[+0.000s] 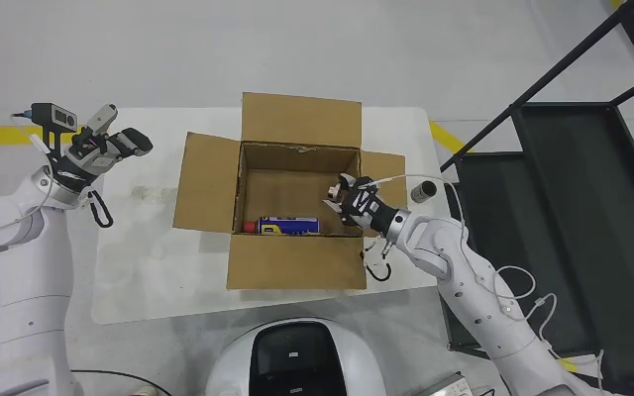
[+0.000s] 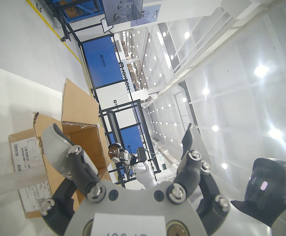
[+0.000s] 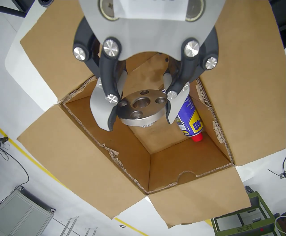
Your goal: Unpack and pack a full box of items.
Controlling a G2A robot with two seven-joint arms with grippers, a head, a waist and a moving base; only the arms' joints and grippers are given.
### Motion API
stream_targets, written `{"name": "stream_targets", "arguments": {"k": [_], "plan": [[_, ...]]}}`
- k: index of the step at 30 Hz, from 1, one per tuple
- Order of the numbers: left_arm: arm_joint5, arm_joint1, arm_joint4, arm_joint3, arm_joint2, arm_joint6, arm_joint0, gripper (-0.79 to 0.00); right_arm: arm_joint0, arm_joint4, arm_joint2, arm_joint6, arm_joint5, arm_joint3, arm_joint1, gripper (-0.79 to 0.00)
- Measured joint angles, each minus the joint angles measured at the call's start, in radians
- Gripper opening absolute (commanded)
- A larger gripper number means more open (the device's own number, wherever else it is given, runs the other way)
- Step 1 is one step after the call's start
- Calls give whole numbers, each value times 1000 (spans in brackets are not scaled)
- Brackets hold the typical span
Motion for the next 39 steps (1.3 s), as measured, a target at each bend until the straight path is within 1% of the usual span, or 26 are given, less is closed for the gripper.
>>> {"name": "stream_targets", "arguments": {"k": [10, 12, 15, 18, 21, 25, 27, 31, 32, 33, 34, 39], "plan": [[0, 0, 0, 0, 0, 0, 0, 0, 2, 4, -2, 3, 10, 10, -1, -785], [0, 0, 0, 0, 0, 0, 0, 0, 26, 21, -17, 8, 9, 28, -6, -785], [0, 0, 0, 0, 0, 0, 0, 0, 107, 67, -79, 56, -3, 81, -23, -785], [0, 0, 0, 0, 0, 0, 0, 0, 213, 103, -173, 105, -9, 152, -50, -785], [0, 0, 0, 0, 0, 0, 0, 0, 327, 133, -281, 141, -3, 246, -87, -785], [0, 0, 0, 0, 0, 0, 0, 0, 472, 164, -427, 172, 1, 383, -147, -785], [0, 0, 0, 0, 0, 0, 0, 0, 533, 169, -491, 194, 4, 439, -178, -785], [0, 0, 0, 0, 0, 0, 0, 0, 612, 181, -568, 204, 37, 529, -227, -785], [0, 0, 0, 0, 0, 0, 0, 0, 623, 182, -579, 204, 47, 548, -236, -619], [0, 0, 0, 0, 0, 0, 0, 0, 634, 182, -588, 206, 57, 565, -244, -406], [0, 0, 0, 0, 0, 0, 0, 0, 644, 182, -597, 206, 67, 585, -253, 0], [0, 0, 0, 0, 0, 0, 0, 0, 666, 178, -606, 193, 83, 641, -273, 0]]}}
